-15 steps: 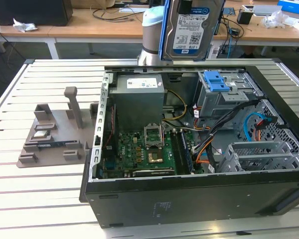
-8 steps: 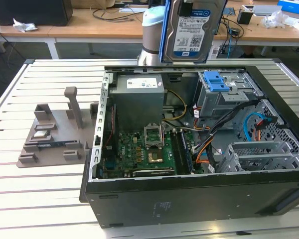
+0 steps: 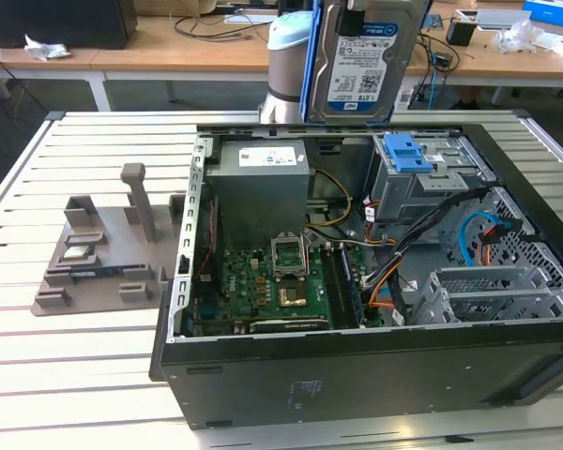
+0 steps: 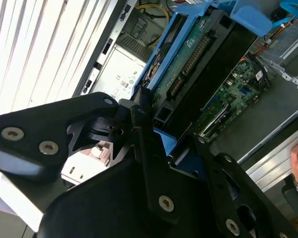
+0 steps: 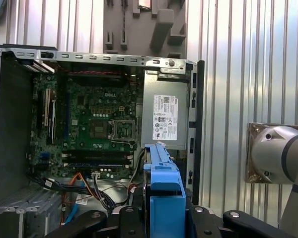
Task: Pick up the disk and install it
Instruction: 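Pick up the disk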
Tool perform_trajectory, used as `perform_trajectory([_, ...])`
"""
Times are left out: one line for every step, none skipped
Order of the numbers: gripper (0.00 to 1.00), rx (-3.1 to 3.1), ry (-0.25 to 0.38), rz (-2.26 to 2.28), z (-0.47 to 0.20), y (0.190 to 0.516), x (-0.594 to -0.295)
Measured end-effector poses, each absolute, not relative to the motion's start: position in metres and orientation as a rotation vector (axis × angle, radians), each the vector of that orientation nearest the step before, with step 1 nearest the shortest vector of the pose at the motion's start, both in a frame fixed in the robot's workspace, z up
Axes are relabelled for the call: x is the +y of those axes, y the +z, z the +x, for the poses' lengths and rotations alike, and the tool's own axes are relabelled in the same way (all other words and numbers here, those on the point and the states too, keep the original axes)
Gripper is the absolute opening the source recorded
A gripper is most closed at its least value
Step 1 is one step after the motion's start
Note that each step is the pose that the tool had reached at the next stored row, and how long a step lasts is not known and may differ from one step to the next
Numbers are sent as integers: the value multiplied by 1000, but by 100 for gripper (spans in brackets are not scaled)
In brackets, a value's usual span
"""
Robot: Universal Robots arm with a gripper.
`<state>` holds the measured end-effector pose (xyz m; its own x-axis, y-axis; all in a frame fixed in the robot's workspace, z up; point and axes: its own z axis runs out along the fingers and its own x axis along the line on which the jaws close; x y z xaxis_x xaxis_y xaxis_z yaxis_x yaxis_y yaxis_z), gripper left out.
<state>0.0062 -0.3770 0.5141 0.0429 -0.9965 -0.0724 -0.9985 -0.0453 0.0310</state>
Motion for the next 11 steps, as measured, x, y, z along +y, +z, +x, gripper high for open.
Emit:
perform_trajectory([36,2151,115,-2248,6,514,-378])
perform_trajectory([36,2151,115,-2248,6,514,-379])
perform_trajectory([36,2151,115,-2248,6,514,-379])
perform_trajectory([36,2151,115,-2248,6,513,-380])
perform_trajectory([36,2151,115,-2248,6,513,-381])
perform_trajectory([36,2151,115,-2248,6,513,-382])
perform_trajectory([36,2151,115,-2248,6,513,-383])
perform_trajectory([36,2151,115,-2248,6,513,-383])
perform_trajectory([36,2151,115,-2248,6,513,-384])
perform_trajectory([36,2151,115,-2248,6,512,-385])
perform_trajectory([36,2151,115,-2248,6,512,-386])
